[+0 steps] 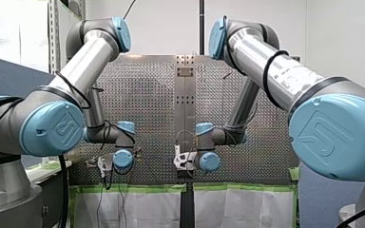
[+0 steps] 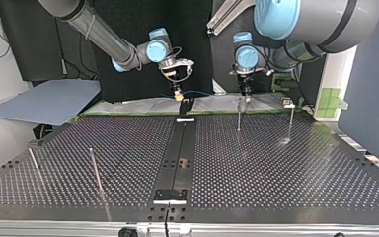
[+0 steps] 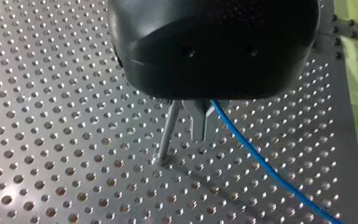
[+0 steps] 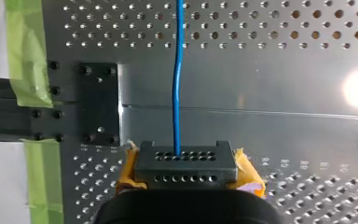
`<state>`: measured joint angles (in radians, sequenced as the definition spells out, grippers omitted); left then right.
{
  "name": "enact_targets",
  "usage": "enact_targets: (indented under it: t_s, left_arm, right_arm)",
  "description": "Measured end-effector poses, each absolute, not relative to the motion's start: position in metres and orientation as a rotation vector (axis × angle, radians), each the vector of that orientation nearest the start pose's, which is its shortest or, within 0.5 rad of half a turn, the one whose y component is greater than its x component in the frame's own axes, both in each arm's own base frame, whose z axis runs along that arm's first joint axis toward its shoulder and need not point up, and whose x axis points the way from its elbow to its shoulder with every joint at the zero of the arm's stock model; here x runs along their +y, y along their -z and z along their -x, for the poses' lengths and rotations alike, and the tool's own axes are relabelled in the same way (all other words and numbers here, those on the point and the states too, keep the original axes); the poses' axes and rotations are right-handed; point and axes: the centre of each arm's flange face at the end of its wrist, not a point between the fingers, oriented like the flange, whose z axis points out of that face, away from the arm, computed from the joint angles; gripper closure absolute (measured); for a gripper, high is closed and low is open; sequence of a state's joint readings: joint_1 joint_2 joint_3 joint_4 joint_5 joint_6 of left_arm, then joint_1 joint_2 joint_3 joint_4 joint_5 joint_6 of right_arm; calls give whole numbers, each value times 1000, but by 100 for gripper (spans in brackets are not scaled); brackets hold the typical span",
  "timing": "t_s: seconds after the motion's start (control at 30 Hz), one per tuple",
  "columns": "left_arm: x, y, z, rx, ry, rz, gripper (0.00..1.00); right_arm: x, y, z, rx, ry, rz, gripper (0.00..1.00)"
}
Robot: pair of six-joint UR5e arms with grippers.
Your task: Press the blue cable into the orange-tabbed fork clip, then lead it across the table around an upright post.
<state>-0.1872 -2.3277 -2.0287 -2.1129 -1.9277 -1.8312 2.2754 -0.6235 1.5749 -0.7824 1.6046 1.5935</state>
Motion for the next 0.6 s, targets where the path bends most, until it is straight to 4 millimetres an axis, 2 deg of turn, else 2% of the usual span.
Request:
enact_targets:
  t_s: [0.17, 0.6]
  left_arm:
    - [-182, 10, -483, 1708, 4, 336, 100]
    - [-166, 8, -498, 1713, 27, 328, 100]
  right_arm:
    - [-414, 31, -522, -908, -1553, -1853, 100]
    - [-417, 31, -523, -899, -1536, -1862, 100]
